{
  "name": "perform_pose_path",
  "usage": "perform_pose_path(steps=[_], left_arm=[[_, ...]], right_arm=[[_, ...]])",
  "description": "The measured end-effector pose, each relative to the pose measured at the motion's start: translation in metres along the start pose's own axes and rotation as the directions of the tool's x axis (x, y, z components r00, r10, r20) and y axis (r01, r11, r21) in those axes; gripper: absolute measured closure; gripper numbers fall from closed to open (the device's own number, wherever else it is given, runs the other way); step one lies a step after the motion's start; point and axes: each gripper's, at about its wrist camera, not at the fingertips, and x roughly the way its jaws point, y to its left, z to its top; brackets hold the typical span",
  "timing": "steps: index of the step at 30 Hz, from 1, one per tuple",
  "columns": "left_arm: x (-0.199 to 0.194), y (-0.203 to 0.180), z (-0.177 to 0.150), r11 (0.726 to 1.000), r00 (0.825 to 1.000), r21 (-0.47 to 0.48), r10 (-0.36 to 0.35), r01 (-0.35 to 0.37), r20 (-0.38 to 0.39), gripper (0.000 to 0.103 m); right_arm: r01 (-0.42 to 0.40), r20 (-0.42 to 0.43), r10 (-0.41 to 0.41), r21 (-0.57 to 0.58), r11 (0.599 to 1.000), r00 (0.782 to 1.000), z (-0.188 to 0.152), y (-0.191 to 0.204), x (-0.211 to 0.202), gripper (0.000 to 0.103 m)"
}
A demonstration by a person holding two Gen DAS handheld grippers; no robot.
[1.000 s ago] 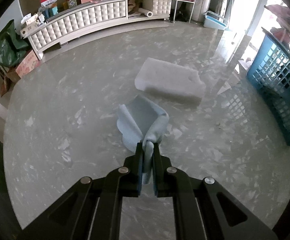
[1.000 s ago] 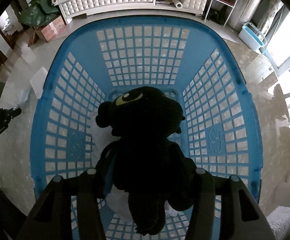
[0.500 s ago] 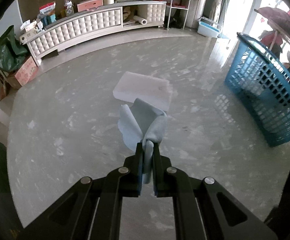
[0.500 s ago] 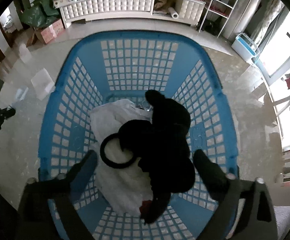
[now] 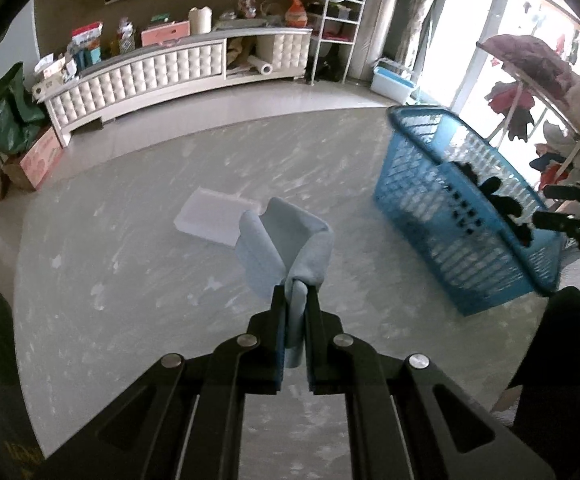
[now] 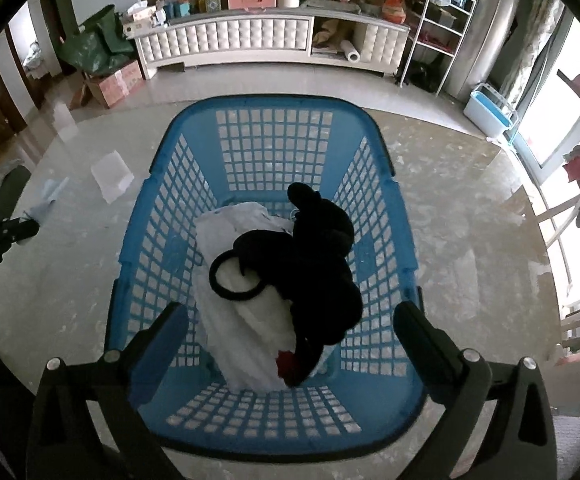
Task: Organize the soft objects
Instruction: 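Open the right gripper to drop the plush toy into the basket while the left gripper holds the blue cloth, then carry the light-blue cloth with the left gripper over the blue basket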
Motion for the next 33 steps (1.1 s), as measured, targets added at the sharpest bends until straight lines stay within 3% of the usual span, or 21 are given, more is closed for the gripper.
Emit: perform_pose_path(steps=[18, 27, 33], left_arm=[[-0.035, -0.101, 0.046, 0.990, 0.997, 0.134, -0.041, 0.033, 0.058, 0.096], [-0.026, -0.148, 0.064, 0.976, 0.996, 0.208, -0.072, 0.060, 0.051, 0.096], [-0.008, -0.177, 0.071, 0.964, 0.995, 0.249, -0.098, 0.089, 0.024, 0.096]], right_arm=[[-0.051, 0.064, 0.046, 0.088, 0.995, 0.997, -0.019, -0.033, -0.020, 0.000], [-0.085, 0.107, 0.071, 0.125, 0.989, 0.992, -0.030, -0.053, -0.024, 0.000], [-0.100, 0.092, 0.089, 0.122, 0.988, 0.992, -0.030, -0.061, -0.017, 0.000]])
